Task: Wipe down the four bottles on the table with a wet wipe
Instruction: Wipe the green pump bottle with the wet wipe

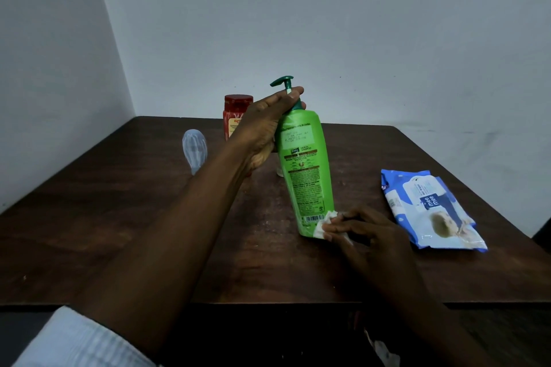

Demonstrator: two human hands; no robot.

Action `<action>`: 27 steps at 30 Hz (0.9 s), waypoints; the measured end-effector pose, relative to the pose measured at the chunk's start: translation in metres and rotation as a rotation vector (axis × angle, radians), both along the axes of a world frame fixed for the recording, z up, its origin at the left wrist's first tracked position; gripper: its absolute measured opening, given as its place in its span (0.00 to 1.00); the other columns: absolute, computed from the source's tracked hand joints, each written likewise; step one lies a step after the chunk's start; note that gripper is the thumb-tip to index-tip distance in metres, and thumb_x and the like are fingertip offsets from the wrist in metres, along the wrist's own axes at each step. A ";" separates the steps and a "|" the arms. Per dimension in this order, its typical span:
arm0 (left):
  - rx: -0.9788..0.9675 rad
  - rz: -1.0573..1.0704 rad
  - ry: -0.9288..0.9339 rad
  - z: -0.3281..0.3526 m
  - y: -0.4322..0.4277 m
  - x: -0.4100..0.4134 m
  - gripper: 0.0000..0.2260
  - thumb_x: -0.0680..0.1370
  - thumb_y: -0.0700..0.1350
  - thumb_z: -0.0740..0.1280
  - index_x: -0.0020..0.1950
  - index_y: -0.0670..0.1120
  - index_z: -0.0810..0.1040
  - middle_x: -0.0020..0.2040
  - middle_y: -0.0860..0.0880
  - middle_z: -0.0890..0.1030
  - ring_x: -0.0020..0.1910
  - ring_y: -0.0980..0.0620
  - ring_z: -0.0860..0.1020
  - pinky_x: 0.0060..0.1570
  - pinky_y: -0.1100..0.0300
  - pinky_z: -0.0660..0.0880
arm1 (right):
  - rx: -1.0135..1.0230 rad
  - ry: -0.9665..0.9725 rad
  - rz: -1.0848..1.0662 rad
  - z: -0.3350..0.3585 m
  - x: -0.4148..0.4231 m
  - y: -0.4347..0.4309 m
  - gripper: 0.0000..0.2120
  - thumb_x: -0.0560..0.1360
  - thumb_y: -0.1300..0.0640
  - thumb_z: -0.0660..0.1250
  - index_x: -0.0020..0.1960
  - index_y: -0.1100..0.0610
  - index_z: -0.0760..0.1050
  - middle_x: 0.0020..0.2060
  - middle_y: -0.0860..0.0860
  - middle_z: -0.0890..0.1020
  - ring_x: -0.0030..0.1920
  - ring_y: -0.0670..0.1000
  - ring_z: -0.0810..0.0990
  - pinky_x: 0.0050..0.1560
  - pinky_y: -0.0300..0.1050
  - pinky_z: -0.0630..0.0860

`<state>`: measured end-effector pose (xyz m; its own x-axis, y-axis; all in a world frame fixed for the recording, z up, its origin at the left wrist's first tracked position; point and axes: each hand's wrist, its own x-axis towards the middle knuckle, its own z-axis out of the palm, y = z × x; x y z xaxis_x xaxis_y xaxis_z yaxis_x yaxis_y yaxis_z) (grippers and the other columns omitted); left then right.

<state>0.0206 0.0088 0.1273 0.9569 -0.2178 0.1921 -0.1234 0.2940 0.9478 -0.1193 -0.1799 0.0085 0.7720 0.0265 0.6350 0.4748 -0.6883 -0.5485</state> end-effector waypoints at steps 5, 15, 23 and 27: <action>0.001 0.008 0.012 0.000 0.001 0.000 0.12 0.79 0.48 0.70 0.62 0.48 0.83 0.49 0.51 0.85 0.45 0.55 0.83 0.47 0.53 0.81 | -0.039 -0.051 -0.016 0.001 0.000 0.001 0.10 0.66 0.65 0.80 0.46 0.56 0.87 0.45 0.43 0.84 0.50 0.39 0.81 0.54 0.24 0.71; 0.043 -0.037 0.001 0.011 -0.004 -0.005 0.03 0.76 0.46 0.74 0.48 0.50 0.85 0.44 0.53 0.84 0.43 0.54 0.81 0.45 0.57 0.80 | 0.018 -0.156 -0.038 0.022 0.018 0.012 0.10 0.69 0.64 0.79 0.49 0.57 0.87 0.47 0.49 0.84 0.49 0.40 0.81 0.56 0.27 0.73; 0.076 -0.152 -0.049 0.011 0.002 -0.012 0.10 0.79 0.50 0.70 0.58 0.51 0.85 0.57 0.49 0.86 0.56 0.49 0.84 0.53 0.49 0.82 | 0.112 -0.237 -0.004 0.067 0.048 0.020 0.07 0.73 0.60 0.76 0.52 0.57 0.86 0.50 0.51 0.84 0.53 0.45 0.83 0.55 0.46 0.80; 0.076 -0.210 -0.056 0.011 0.007 -0.013 0.10 0.80 0.49 0.68 0.59 0.52 0.85 0.58 0.49 0.85 0.55 0.49 0.84 0.52 0.47 0.81 | 0.229 -0.260 0.006 0.085 0.060 0.026 0.06 0.74 0.58 0.76 0.50 0.56 0.86 0.48 0.49 0.85 0.50 0.42 0.84 0.51 0.41 0.81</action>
<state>0.0071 0.0162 0.1385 0.8773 -0.4270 0.2191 -0.1201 0.2467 0.9616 -0.0596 -0.1543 0.0938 0.5835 -0.1356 0.8007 0.6226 -0.5585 -0.5482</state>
